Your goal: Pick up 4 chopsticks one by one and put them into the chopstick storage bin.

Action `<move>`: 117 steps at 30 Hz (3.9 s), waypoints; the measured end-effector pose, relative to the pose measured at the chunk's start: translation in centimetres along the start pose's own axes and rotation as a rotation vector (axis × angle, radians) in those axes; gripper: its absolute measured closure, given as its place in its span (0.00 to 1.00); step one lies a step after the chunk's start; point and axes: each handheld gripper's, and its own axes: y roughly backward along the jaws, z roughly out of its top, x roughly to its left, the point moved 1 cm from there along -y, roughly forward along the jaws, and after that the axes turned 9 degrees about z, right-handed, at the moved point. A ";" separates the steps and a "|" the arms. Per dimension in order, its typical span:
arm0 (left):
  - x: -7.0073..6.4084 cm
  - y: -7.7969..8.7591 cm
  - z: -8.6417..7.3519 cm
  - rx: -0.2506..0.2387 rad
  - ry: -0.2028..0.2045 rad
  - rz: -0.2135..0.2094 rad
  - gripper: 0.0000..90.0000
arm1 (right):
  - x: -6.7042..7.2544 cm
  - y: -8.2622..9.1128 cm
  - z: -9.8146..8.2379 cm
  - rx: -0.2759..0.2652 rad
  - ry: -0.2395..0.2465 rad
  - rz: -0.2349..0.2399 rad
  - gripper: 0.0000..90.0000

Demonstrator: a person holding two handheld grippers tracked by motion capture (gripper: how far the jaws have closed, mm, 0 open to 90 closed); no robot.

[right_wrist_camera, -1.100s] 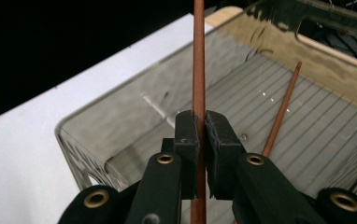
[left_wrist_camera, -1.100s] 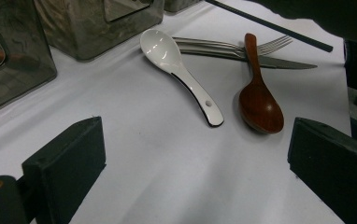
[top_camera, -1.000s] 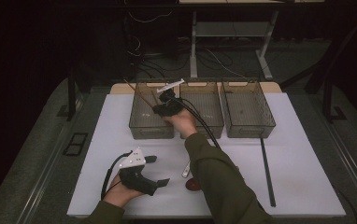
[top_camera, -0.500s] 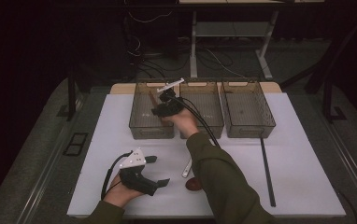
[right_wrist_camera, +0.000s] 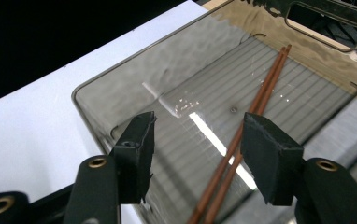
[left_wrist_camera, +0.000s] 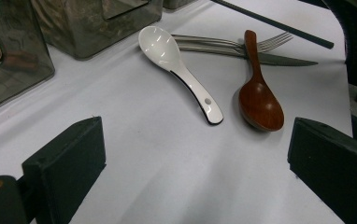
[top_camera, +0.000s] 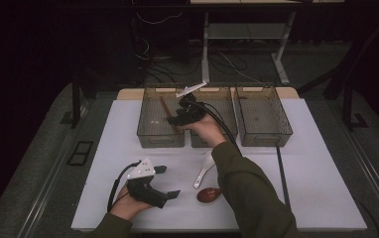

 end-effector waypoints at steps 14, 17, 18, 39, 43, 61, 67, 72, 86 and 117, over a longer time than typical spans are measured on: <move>0.0 -0.1 -0.1 0.014 -0.010 0.010 0.04 | 0.2 4.9 -2.2 -0.039 0.031 0.047 0.42; 0.0 -0.1 -0.1 0.012 -0.012 0.011 0.04 | 0.3 5.8 -2.6 -0.043 0.038 0.045 0.40; 0.0 -0.1 -0.1 0.014 -0.010 0.012 0.04 | 0.3 6.1 -2.8 -0.044 0.039 0.044 0.40; 0.3 -0.2 -0.3 0.020 0.002 0.019 0.04 | 0.3 12.3 -7.6 -0.105 0.035 0.036 0.34; 0.1 -0.4 -0.2 0.025 -0.005 0.020 0.04 | 0.5 13.4 -9.2 -0.120 0.032 0.034 0.34; 0.2 -0.1 0.0 0.022 -0.011 0.030 0.04 | 1.1 17.0 -15.7 -0.130 -0.013 0.041 0.35; 0.3 0.1 -0.1 0.020 -0.005 0.034 0.04 | 0.9 18.2 -17.6 -0.128 -0.021 0.003 0.35; 0.4 0.2 -0.1 0.015 -0.003 0.037 0.04 | 0.6 19.1 -19.1 -0.108 -0.038 -0.044 0.37; 0.4 0.3 -0.1 0.015 -0.005 0.037 0.04 | -2.4 21.5 -21.9 -0.049 -0.109 -0.225 0.46; 0.4 0.2 -0.1 0.021 -0.003 0.041 0.04 | -8.8 20.3 -23.9 0.007 -0.355 -0.457 0.81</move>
